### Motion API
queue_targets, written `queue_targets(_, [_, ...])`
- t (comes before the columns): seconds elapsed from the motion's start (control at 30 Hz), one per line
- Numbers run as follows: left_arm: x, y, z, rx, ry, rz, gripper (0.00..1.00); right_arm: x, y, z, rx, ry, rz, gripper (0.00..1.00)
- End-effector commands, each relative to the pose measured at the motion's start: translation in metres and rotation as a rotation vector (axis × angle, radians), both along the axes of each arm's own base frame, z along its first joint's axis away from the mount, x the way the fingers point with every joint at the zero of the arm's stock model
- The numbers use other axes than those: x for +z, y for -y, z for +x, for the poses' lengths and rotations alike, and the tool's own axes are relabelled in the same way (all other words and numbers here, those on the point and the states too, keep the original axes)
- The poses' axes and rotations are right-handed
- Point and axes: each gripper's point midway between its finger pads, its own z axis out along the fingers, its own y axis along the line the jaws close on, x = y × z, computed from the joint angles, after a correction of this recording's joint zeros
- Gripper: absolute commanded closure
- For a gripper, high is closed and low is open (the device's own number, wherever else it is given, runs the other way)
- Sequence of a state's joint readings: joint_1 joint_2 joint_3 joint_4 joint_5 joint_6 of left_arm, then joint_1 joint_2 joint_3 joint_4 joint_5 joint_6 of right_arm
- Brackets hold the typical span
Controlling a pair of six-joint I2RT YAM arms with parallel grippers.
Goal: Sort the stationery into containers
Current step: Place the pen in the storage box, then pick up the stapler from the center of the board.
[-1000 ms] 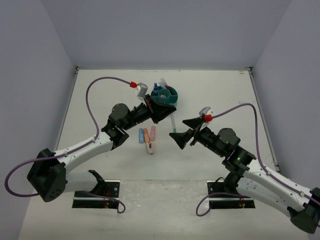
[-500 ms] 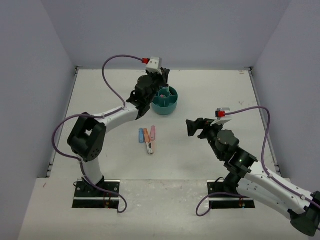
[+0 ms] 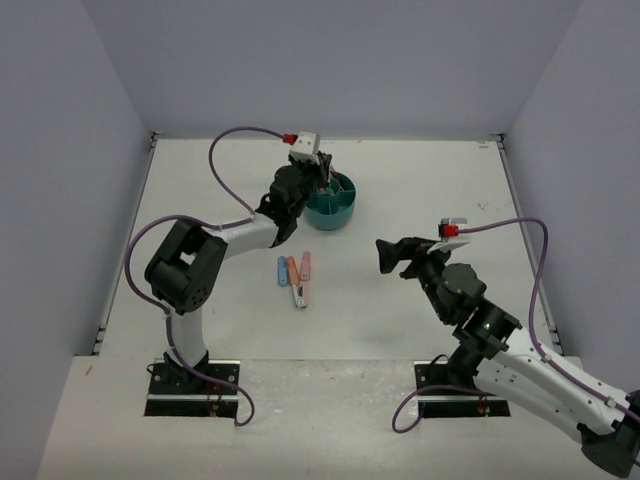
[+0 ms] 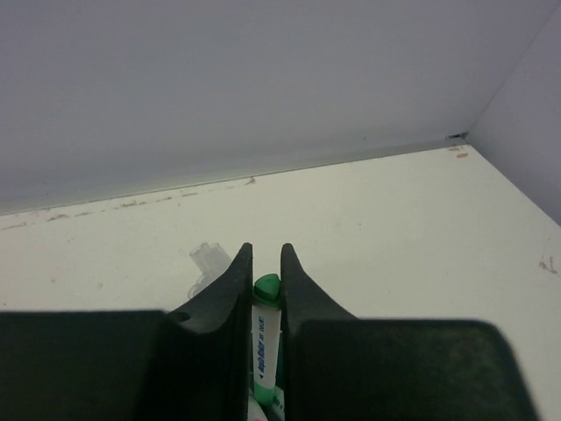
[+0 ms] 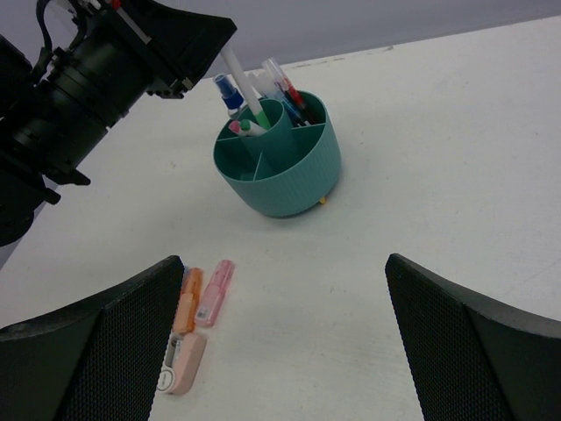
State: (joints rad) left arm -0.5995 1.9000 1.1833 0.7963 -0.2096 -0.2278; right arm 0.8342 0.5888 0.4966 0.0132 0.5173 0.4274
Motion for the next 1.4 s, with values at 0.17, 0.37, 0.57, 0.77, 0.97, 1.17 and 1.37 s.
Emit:
queue_targets(0.17, [0.043, -0.014, -0.022, -0.011, 0.058, -0.114, 0.47, -0.006, -0.008, 0.005, 0.012, -0.029, 0.003, 0.01])
queue_targets(0.37, [0.110, -0.038, -0.052, 0.017, 0.070, -0.212, 0.29, -0.011, -0.014, 0.008, 0.029, -0.055, -0.011, 0.01])
queue_targets(0.57, [0.095, -0.093, -0.093, 0.205, -0.202, -0.251, 0.05, -0.013, -0.020, 0.008, 0.055, -0.076, -0.020, 0.01])
queue_targets(0.77, [0.006, -0.145, -0.157, 0.405, -0.557, -0.241, 0.03, -0.037, -0.055, 0.012, 0.142, -0.259, -0.082, 0.01])
queue_targets(0.97, [0.010, -0.180, -0.214, 0.348, -0.517, -0.188, 0.00, -0.093, -0.109, 0.004, 0.205, -0.558, -0.242, 0.01])
queue_targets(1.17, [0.021, -0.171, -0.250, 0.108, -0.446, -0.075, 0.00, -0.117, -0.170, -0.026, 0.295, -0.625, -0.315, 0.05])
queue_targets(1.37, [0.006, -0.172, -0.260, 0.079, -0.494, 0.017, 0.00, -0.159, -0.200, -0.033, 0.351, -0.735, -0.403, 0.28])
